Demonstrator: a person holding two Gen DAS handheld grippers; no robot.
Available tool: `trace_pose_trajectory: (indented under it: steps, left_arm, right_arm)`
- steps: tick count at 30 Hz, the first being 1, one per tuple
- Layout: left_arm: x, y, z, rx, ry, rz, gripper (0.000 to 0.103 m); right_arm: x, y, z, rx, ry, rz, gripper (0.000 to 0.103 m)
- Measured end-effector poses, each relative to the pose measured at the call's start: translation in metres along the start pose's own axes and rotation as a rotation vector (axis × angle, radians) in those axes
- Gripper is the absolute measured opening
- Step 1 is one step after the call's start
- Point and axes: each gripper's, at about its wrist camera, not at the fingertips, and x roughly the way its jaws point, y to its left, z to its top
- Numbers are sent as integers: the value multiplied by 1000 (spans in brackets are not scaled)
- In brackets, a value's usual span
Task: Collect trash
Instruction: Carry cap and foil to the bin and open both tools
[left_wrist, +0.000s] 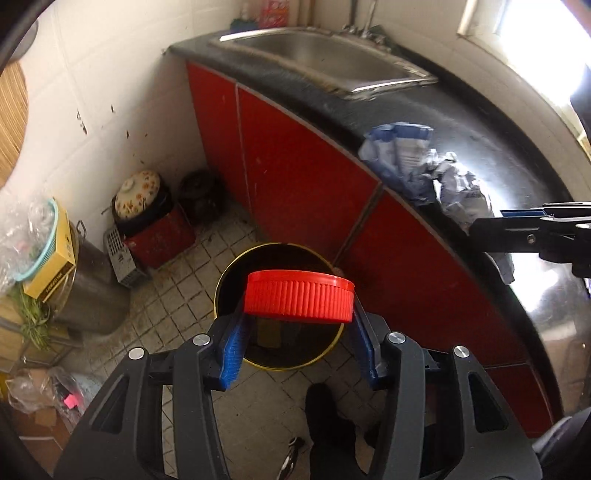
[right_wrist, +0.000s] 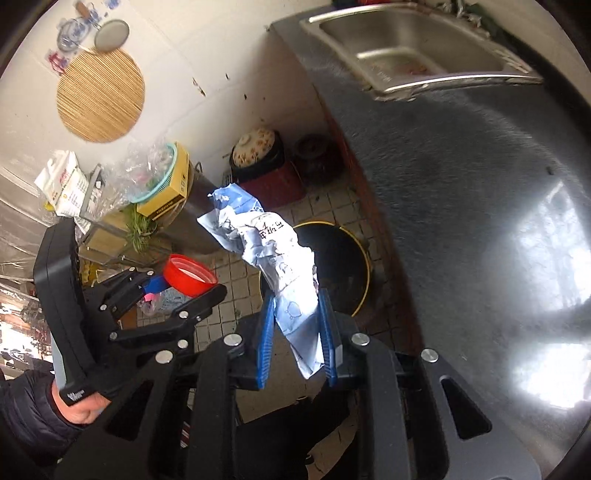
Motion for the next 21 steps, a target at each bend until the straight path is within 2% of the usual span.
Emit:
trace_pose_trajectory:
  steps: [5,10,11,12,13,14,21]
  left_arm:
    - [26,18,-3,-4,25,-16,48]
    - [41,27,0,1,40,-34,49]
    - [43,29,0,4,43,-41,53]
    - [44,29,1,12,43,-37,69]
    - [44,29,1,18,38,-26,75]
    - [43,30,1,29,25,-10,77]
    - [39,27,2,36,30,-13,77]
  right_arm:
    - [44,13,22,30,74,-10,23]
    - [62,19,33,30,99,-30,24]
    - [64,19,35,27,99,-32,33]
    - [63,18,33,25,100,-37,55]
    - [64,19,35,23,93,-39,65]
    - [63,20,35,22,83,-40,71]
    - [50,16,31,8,56,-44,71]
